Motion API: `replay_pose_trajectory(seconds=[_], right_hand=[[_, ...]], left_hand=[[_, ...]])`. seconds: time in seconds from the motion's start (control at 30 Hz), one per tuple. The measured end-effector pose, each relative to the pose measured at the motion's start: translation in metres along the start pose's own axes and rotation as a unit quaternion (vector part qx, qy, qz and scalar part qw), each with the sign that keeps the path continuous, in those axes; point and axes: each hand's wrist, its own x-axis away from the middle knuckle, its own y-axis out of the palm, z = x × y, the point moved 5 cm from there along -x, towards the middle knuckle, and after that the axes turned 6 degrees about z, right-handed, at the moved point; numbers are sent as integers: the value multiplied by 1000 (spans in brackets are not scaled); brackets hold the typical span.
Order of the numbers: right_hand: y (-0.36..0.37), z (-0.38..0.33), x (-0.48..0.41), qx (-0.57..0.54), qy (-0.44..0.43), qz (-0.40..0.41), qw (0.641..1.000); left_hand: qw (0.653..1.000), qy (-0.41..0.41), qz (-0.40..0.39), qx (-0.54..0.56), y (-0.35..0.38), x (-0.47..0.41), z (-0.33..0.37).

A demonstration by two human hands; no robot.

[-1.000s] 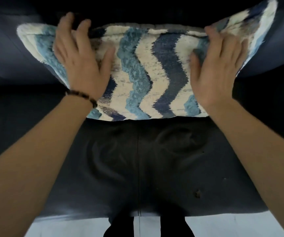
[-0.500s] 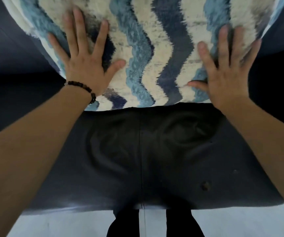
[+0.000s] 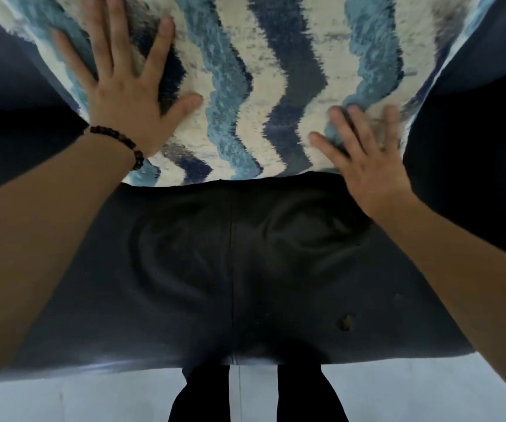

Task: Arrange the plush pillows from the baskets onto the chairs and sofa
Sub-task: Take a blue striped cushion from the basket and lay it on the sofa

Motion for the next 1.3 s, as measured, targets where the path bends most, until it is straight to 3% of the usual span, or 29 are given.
replay_pose_trajectory(seconds=[0.07,0.13,0.17,0.23,0.27,0.3,0.4,0.47,0.57,0.63,0.77,0.83,0.9,1.0,1.1,1.2,1.3], right_hand=[[-15,-11,13,-133,66,4,989],[-24,-18,16,-291,215,18,932],[-26,-20,13,-364,296,28,883],[-21,-26,0,-480,405,33,777],[-15,-27,-9,-509,423,18,749],[-8,-26,-19,-521,422,-2,742],[13,-15,-25,-535,378,-58,754],[8,-12,-9,-538,365,-38,759],[-36,-5,7,-382,376,130,834],[-77,-3,-17,-294,289,223,883],[-131,-19,-101,-201,98,224,949],[-131,-16,-130,-160,17,183,970],[-114,22,-141,-144,1,148,978],[-84,91,-120,-125,83,82,985],[-71,102,-91,-108,184,36,976],[-84,61,-81,-133,221,103,961],[-87,-20,-70,-158,77,206,963]], left_hand=[[996,-39,60,57,-7,23,6],[961,-160,129,187,-5,57,11],[919,-246,130,279,2,73,15],[786,-414,61,455,30,97,28],[736,-458,12,499,45,100,34],[716,-466,-33,518,56,96,36],[740,-427,-128,504,73,74,27],[752,-421,-128,490,72,73,22],[868,-362,63,335,31,86,16],[917,-281,172,226,0,77,15],[980,-135,139,55,-20,7,20],[989,-111,100,10,-16,-24,17],[990,-111,82,11,-14,-42,13],[991,-116,67,9,-10,-47,15],[991,-116,59,20,-7,-44,16],[986,-117,104,57,-12,-29,10],[945,-207,201,151,-9,6,12]])
